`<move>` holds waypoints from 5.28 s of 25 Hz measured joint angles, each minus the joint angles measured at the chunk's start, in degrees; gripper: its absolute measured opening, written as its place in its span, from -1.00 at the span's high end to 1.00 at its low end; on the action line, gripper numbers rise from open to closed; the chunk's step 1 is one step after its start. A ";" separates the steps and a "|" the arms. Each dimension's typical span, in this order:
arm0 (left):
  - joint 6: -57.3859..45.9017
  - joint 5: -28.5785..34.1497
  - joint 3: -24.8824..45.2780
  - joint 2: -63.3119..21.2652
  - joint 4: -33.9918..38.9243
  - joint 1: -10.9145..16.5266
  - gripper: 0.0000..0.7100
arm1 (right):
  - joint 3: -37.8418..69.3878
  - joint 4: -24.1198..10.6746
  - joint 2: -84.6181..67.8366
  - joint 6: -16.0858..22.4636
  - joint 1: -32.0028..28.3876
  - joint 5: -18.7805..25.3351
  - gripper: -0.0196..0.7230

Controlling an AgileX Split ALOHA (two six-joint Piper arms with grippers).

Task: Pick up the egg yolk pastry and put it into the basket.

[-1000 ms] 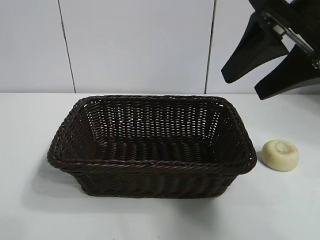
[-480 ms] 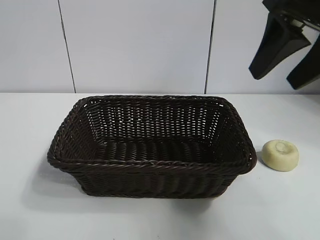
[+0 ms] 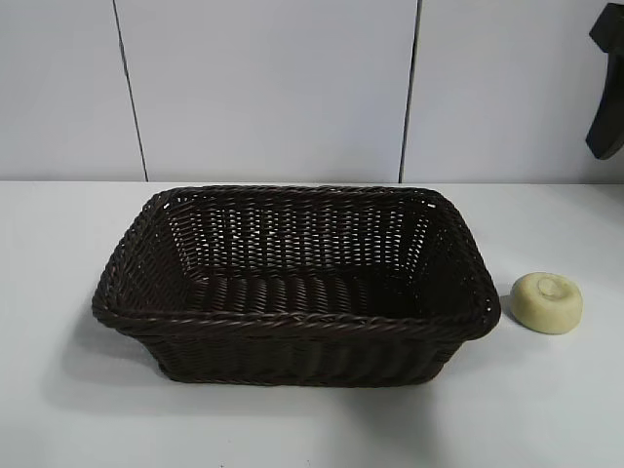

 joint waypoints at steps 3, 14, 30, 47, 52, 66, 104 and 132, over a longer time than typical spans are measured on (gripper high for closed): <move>0.00 0.24 0.00 -2.72 0.00 0.00 -0.68 | 0.00 0.05 4.02 0.00 0.00 -2.33 -0.39; 0.00 0.55 0.00 -5.67 0.00 0.00 -0.68 | -0.05 0.12 17.44 -0.04 0.00 -10.99 -0.39; 0.00 0.55 0.00 -5.67 0.00 0.00 -0.68 | -0.29 3.85 27.96 -0.04 0.00 -20.36 -0.37; 0.00 0.55 0.00 -5.67 0.00 0.00 -0.68 | -0.30 3.98 14.11 -0.04 0.00 -12.43 0.83; 0.00 0.55 0.00 -5.67 0.00 0.00 -0.68 | -0.30 3.87 6.07 -0.04 0.00 -7.37 0.83; 0.00 0.55 0.00 -5.67 0.00 0.00 -0.68 | -0.30 8.35 2.22 -1.31 5.91 -6.35 0.83; 0.00 0.55 0.00 -5.67 0.00 0.00 -0.68 | -0.20 14.85 17.52 3.42 31.95 -30.86 0.83; 0.00 0.55 0.00 -5.67 0.00 0.00 -0.68 | -21.43 5.73 21.76 6.28 31.95 -1.79 -0.45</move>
